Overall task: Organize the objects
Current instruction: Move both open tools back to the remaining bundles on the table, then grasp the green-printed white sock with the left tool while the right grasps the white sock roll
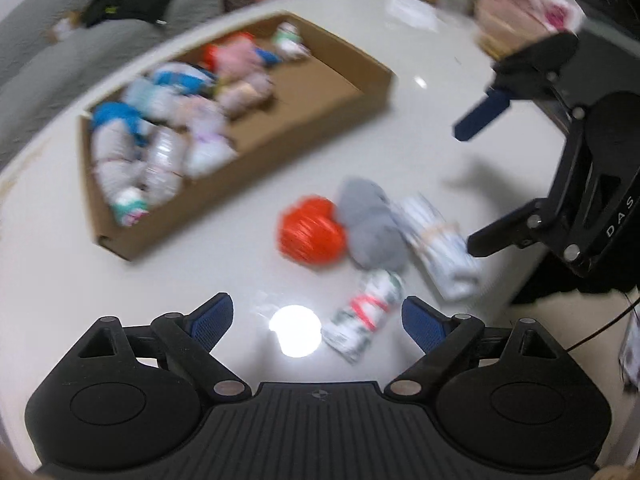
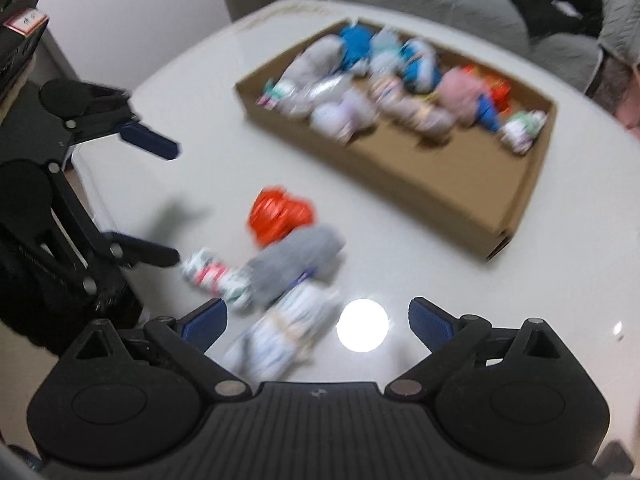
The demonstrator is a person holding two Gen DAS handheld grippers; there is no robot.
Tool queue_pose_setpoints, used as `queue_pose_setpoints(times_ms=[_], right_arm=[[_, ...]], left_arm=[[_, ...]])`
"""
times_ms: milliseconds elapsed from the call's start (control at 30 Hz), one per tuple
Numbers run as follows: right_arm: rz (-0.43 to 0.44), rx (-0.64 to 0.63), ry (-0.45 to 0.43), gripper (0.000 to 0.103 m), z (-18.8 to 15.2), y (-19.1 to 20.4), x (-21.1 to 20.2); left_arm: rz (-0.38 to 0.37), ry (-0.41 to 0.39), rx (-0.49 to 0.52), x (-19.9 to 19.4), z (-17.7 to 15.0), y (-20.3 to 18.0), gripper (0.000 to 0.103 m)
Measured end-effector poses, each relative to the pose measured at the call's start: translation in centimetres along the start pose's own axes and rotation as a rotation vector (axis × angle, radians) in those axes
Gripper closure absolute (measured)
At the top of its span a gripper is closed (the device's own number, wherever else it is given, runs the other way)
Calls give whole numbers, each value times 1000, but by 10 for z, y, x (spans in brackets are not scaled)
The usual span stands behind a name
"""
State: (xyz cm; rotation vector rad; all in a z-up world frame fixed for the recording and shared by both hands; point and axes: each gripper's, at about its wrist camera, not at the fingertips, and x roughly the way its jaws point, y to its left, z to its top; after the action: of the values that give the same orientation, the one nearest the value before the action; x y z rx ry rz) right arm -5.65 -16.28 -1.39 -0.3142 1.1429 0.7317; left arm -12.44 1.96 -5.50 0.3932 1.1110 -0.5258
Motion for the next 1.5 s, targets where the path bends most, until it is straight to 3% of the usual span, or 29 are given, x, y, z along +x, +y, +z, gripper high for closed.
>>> queue_pose_setpoints(times_ms=[133, 300, 433, 533, 600, 633, 800, 867, 1167, 1367, 1500], right_arm=[[-34, -4, 52, 6, -1, 13, 17], [-71, 63, 85, 21, 4, 8, 38], [-74, 85, 87, 25, 5, 10, 49], [-89, 85, 110, 36, 2, 10, 52], [-99, 89, 124, 53, -2, 9, 52], [-105, 92, 131, 56, -3, 8, 53], [-103, 98, 140, 59, -5, 4, 53], [-102, 98, 144, 60, -5, 3, 53], [-120, 111, 120, 62, -5, -9, 41], [-145, 145, 70, 63, -3, -22, 26], [-147, 171, 19, 65, 1, -30, 11]], left_arm=[[4, 10, 40, 18, -6, -9, 11], [-3, 21, 69, 30, -9, -20, 12], [-28, 11, 62, 38, -9, -22, 14], [-29, 16, 47, 45, -8, -20, 19], [-34, 30, 36, 50, -8, -18, 23], [-38, 33, 29, 51, -8, -18, 26], [-41, 33, 30, 52, -8, -18, 40], [-44, 30, 29, 52, -7, -19, 51], [-32, 57, 23, 50, -5, -21, 63], [-27, 91, -39, 38, -4, -7, 63], [-19, 57, -77, 15, 7, 3, 63]])
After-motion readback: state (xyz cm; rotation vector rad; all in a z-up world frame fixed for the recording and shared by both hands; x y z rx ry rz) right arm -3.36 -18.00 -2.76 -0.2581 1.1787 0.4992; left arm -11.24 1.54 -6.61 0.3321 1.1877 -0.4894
